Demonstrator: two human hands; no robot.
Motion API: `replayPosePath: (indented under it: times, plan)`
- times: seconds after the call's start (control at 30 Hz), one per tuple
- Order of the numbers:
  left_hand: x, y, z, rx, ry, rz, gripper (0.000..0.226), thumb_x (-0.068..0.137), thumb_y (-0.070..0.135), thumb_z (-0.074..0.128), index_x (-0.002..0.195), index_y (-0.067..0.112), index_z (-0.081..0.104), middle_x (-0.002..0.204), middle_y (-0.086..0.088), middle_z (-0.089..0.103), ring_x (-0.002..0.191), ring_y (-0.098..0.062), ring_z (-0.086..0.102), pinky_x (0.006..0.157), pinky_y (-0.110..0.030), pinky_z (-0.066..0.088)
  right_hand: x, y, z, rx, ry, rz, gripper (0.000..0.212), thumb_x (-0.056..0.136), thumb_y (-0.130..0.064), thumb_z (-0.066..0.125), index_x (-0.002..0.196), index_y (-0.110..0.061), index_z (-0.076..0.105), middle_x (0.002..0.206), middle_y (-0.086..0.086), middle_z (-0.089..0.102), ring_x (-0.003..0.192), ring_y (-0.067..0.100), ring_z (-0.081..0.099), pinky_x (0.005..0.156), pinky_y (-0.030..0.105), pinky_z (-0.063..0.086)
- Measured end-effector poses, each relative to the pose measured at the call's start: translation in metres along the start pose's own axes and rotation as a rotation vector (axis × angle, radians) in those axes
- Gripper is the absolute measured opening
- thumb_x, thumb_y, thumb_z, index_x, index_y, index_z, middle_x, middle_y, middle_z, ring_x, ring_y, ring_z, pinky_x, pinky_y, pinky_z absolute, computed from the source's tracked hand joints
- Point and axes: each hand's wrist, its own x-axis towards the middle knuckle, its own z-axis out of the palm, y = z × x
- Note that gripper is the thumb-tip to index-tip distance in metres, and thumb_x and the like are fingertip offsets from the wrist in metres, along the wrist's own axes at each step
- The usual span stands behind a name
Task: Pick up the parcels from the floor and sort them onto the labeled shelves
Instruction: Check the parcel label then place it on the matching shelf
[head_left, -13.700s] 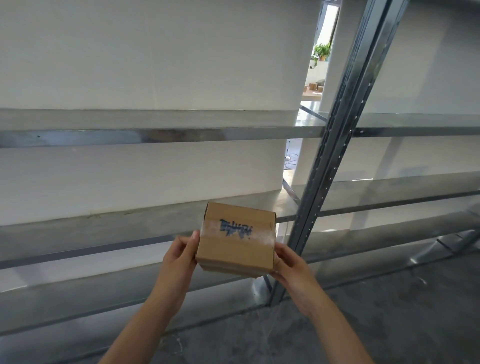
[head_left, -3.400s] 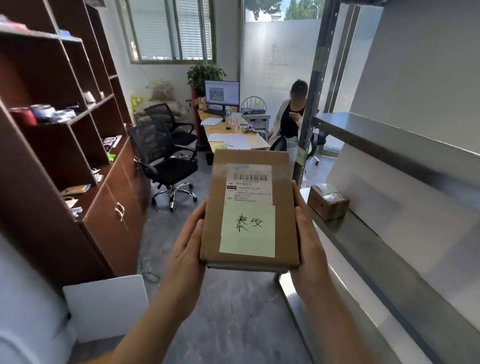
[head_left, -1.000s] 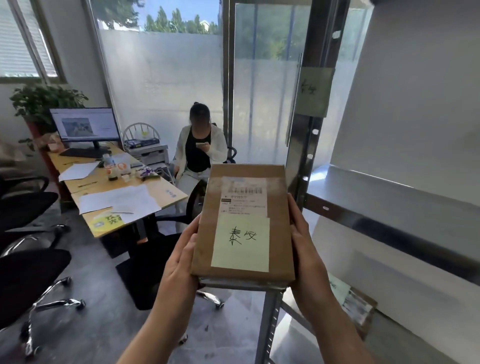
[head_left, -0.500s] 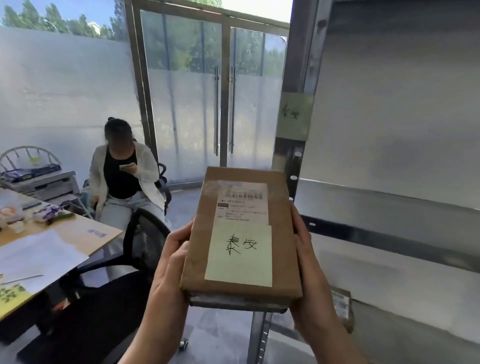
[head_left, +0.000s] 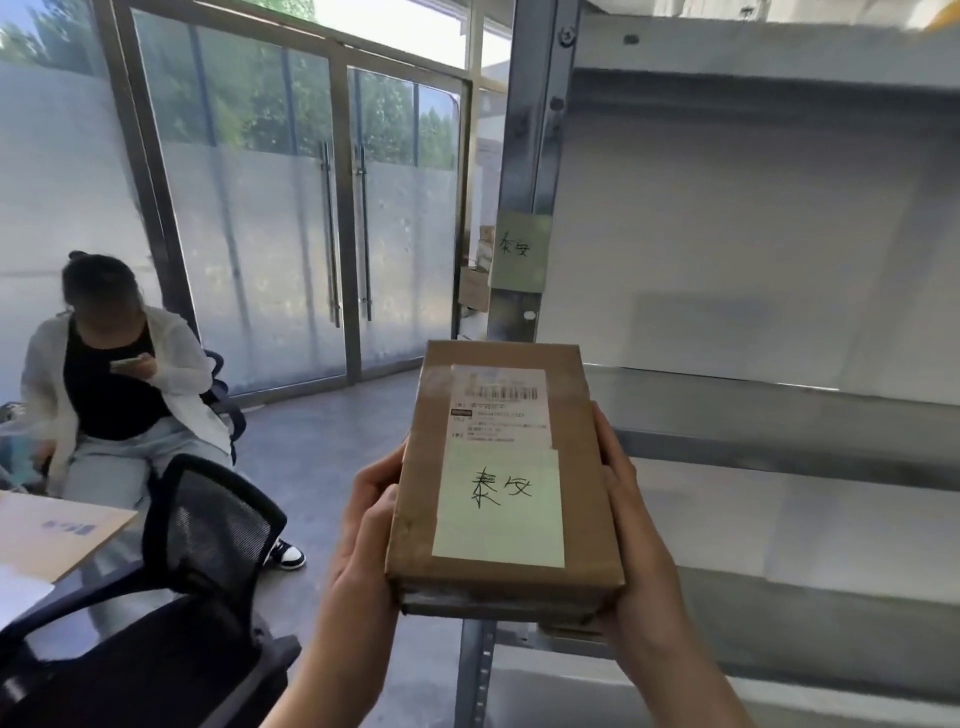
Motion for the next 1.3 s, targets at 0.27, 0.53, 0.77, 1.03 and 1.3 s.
replayPosePath:
  times: [0.27,0.53,0.77,1.03,1.3]
  plan:
    - [-0.004,-0.005,0.035,-0.018,-0.045,-0.003,0.034,0.104,0.024,0.038,0.119,0.033,0.067,0.117,-0.003,0.075,0.106,-0.023,0.071,0.079,-0.035,0.050,-0.009,-0.020,-0.032,-0.020,0.032,-0.022,0.043,0.087,-0.055,0.047,0.127,-0.065,0.055,0.152,-0.008,0.050,0.133,0.020,0.059,0.111,0.052,0.047]
    - [-0.001,-0.005,0.077,-0.065,-0.100,0.050,0.029,0.096,0.031,0.047,0.116,0.035,0.069,0.119,-0.008,0.073,0.104,-0.022,0.070,0.083,-0.040,0.050,-0.008,-0.053,-0.063,0.004,0.061,-0.098,0.040,0.099,-0.039,0.042,0.132,-0.055,0.057,0.143,-0.011,0.060,0.119,0.011,0.068,0.083,0.024,0.062]
    - [0.016,-0.004,0.116,-0.082,-0.159,0.068,0.027,0.099,0.031,0.046,0.111,0.038,0.070,0.113,-0.005,0.074,0.106,-0.027,0.070,0.086,-0.045,0.052,0.006,-0.073,-0.093,-0.039,0.077,-0.151,0.044,0.096,-0.045,0.040,0.138,-0.054,0.051,0.145,-0.009,0.059,0.122,0.014,0.067,0.093,0.033,0.061]
    - [0.054,0.003,0.150,-0.067,-0.238,0.038,0.030,0.097,0.041,0.045,0.120,0.038,0.064,0.116,-0.004,0.074,0.102,-0.024,0.074,0.067,-0.036,0.062,0.047,-0.095,-0.112,-0.014,0.114,-0.146,0.038,0.106,-0.036,0.040,0.141,-0.047,0.053,0.140,-0.005,0.064,0.116,0.013,0.070,0.087,0.029,0.061]
    - [0.086,-0.006,0.163,-0.020,-0.237,-0.043,0.028,0.105,0.039,0.038,0.125,0.038,0.058,0.121,-0.005,0.068,0.108,-0.028,0.068,0.066,-0.033,0.060,0.078,-0.089,-0.125,-0.027,0.155,-0.092,0.036,0.106,-0.039,0.040,0.137,-0.045,0.057,0.132,-0.002,0.069,0.112,0.015,0.072,0.091,0.033,0.057]
